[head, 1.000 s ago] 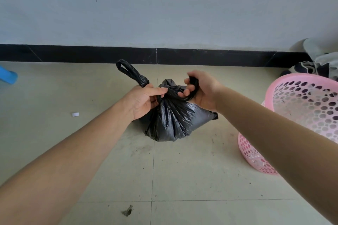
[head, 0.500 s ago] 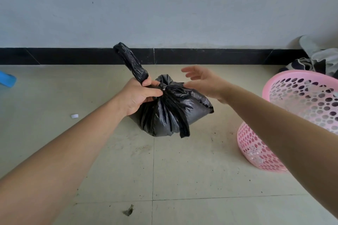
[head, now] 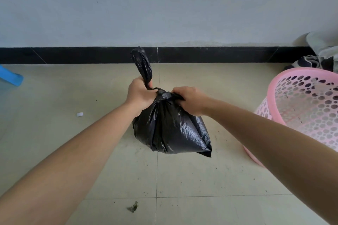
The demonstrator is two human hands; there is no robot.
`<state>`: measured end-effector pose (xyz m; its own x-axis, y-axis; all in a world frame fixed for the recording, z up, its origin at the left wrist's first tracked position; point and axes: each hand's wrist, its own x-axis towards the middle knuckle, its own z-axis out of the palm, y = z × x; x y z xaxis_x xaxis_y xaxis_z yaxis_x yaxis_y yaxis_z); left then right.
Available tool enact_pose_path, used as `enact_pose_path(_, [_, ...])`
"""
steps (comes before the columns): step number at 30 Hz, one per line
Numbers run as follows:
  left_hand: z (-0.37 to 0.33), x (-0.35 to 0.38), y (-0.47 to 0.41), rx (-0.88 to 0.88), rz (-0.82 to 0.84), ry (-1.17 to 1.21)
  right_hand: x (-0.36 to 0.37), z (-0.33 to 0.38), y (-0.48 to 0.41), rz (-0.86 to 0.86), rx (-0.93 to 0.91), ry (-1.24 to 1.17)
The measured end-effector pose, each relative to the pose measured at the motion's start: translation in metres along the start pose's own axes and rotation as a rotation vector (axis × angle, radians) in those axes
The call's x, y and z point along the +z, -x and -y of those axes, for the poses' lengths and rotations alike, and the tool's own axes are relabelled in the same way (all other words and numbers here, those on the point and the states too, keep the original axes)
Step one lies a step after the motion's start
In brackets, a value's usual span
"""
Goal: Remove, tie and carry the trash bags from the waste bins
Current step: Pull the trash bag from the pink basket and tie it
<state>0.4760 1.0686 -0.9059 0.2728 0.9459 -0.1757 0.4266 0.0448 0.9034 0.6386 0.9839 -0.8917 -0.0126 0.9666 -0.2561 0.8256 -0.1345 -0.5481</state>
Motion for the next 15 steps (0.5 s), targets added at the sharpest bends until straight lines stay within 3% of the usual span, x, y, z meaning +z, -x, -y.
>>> enact_pose_path(2, [0.002, 0.001, -0.003, -0.094, 0.019, 0.061, 0.002, -0.002, -0.001, -0.026, -0.002, -0.002])
enact_pose_path(5, [0.0, 0.002, -0.003, -0.281, 0.187, 0.249, 0.005, -0.007, -0.001, -0.043, 0.026, -0.018])
enact_pose_path(8, [-0.002, -0.001, -0.001, -0.361, 0.291, 0.39, 0.006, -0.009, 0.0, -0.061, 0.043, -0.077])
enact_pose_path(11, [-0.004, -0.005, -0.003, -0.417, 0.295, 0.511, 0.006, -0.01, 0.0, -0.08, 0.047, -0.129])
enact_pose_path(15, [-0.011, 0.0, 0.002, -0.429, 0.176, 0.578, 0.005, -0.01, 0.001, -0.071, 0.049, -0.242])
